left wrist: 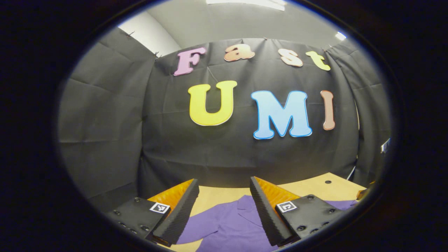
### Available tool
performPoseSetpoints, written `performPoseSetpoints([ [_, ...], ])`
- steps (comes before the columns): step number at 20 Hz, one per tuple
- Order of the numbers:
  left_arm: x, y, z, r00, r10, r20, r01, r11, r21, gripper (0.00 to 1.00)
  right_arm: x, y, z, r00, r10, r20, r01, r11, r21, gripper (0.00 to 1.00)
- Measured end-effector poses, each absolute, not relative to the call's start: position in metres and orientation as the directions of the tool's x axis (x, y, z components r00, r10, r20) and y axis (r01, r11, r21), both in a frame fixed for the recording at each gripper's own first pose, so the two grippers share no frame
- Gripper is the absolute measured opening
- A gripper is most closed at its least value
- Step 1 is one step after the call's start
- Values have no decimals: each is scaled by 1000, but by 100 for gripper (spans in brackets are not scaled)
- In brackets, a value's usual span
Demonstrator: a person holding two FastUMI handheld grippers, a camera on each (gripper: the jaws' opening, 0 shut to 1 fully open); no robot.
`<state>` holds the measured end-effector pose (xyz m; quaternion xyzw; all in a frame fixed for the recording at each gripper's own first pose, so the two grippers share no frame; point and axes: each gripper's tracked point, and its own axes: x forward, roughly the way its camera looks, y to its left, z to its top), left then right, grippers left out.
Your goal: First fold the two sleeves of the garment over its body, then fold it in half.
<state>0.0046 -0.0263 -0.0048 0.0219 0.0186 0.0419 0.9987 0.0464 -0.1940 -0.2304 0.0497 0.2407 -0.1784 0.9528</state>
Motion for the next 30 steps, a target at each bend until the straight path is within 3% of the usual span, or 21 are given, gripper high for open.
performPoseSetpoints([
  [6,-8,-18,1,993,116,-25,-114,991,64,93,45,-215,-291,717,-329,-615,450,892,48,96],
  [14,-19,-14,-7,990,132,-52,-129,990,58,93,41,-223,-343,614,-335,-715,522,852,49,96],
  [21,-14,-21,-9,992,112,-54,-110,993,48,93,43,-224,-348,623,-288,-727,563,810,162,94],
  [27,-14,-20,-13,993,107,-59,-105,994,28,93,41,-224,-346,629,-252,-736,538,824,178,54],
  [29,-16,-16,-14,992,110,-58,-108,994,23,93,45,-219,-343,627,-242,-740,537,823,186,33],
  [30,-16,-14,-14,992,111,-57,-110,994,22,93,43,-221,-345,624,-237,-744,546,814,199,30],
])
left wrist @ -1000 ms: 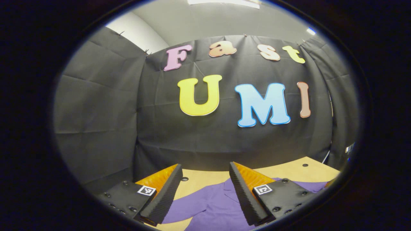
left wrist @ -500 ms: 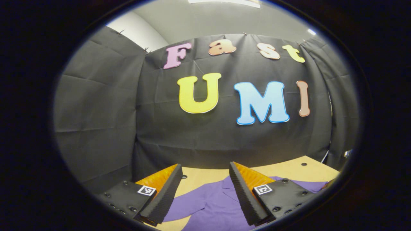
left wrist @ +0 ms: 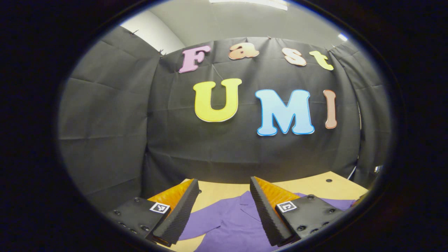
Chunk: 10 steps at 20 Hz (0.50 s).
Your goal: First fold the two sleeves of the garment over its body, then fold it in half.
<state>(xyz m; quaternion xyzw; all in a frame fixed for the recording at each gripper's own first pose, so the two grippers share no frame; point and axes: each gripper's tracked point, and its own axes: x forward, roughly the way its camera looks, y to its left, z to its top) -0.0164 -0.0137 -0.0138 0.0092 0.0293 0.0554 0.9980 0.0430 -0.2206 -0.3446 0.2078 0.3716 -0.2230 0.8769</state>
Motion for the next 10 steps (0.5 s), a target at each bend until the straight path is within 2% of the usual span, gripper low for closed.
performPoseSetpoints([
  [2,-18,-9,-14,992,113,-56,-112,993,21,93,42,-218,-346,618,-219,-755,557,800,224,8],
  [3,-19,-7,-13,992,113,-55,-113,993,19,93,41,-217,-342,617,-222,-755,573,784,237,7],
  [4,-20,-6,-14,992,112,-53,-111,994,17,93,45,-215,-340,625,-216,-750,572,781,252,2],
  [10,-19,7,-23,994,95,-57,-96,995,-16,93,56,-195,-280,718,-199,-667,473,843,258,1],
])
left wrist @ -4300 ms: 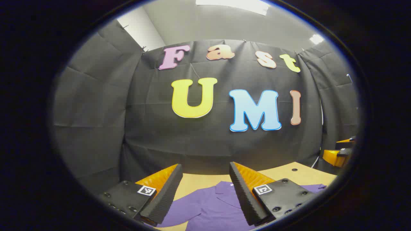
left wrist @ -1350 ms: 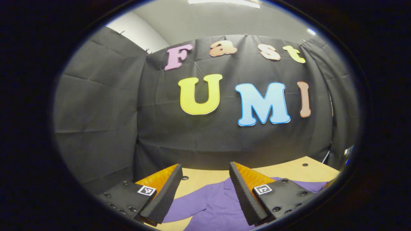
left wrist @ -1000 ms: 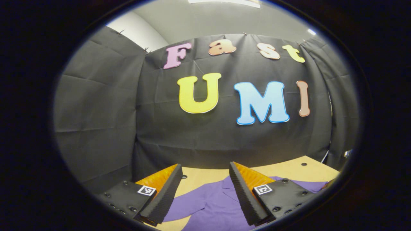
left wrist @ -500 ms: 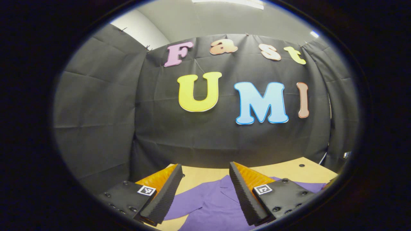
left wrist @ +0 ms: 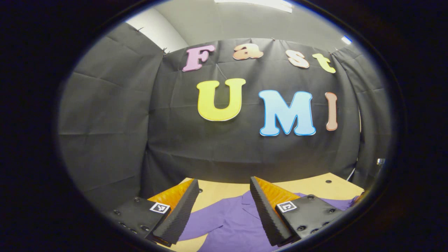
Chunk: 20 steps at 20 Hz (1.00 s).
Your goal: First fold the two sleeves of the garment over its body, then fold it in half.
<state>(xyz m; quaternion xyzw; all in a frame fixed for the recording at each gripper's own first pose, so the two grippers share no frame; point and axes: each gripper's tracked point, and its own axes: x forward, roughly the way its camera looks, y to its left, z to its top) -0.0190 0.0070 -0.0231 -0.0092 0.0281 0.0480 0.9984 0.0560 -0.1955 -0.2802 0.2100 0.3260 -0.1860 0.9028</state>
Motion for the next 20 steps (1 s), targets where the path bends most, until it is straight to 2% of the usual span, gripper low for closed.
performPoseSetpoints([
  [5,-10,20,-36,996,69,-57,-70,997,-28,93,82,-161,-200,827,-143,-543,350,888,299,1],
  [9,-4,29,-45,996,60,-68,-64,996,-56,94,104,-125,-146,887,-100,-451,240,934,264,1],
  [17,-23,61,-50,991,115,-69,-119,991,-57,93,147,-36,-57,950,39,-309,23,980,196,1],
  [20,-36,77,-52,986,147,-75,-150,988,-48,93,161,12,-40,955,106,-278,-63,985,160,1],
])
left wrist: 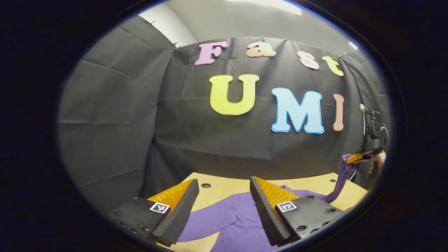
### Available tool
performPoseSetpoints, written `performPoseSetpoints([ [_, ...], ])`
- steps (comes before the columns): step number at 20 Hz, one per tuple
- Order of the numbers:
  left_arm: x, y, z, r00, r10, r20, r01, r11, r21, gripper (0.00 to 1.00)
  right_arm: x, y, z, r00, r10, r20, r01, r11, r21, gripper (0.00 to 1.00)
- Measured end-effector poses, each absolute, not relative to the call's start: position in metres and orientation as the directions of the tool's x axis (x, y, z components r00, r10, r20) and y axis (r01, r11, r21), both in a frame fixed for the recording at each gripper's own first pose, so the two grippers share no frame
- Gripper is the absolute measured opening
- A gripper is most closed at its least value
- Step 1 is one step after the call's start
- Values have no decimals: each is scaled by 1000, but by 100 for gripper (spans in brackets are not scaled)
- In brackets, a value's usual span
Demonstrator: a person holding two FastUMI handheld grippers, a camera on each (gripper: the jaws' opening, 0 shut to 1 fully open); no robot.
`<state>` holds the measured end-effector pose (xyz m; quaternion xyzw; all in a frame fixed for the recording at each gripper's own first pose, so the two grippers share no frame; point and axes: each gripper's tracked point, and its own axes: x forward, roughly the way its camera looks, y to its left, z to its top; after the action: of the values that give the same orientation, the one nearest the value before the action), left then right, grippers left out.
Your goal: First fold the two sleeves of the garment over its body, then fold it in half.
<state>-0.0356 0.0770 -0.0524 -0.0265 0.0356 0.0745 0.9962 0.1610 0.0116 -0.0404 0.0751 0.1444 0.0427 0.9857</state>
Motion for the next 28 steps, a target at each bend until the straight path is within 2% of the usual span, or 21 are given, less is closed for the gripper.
performPoseSetpoints([
  [7,-66,106,-51,974,212,-77,-215,976,-36,93,175,123,-44,921,263,-286,-254,965,69,1],
  [13,-79,122,-52,963,255,-89,-259,965,-44,93,180,204,-81,859,365,-360,-374,926,46,1],
  [20,-81,136,-47,953,293,-81,-296,954,-37,93,175,275,-154,757,439,-484,-479,876,46,1],
  [28,-86,142,-65,941,315,-125,-321,946,-37,94,166,321,-209,675,453,-582,-543,840,24,1],
])
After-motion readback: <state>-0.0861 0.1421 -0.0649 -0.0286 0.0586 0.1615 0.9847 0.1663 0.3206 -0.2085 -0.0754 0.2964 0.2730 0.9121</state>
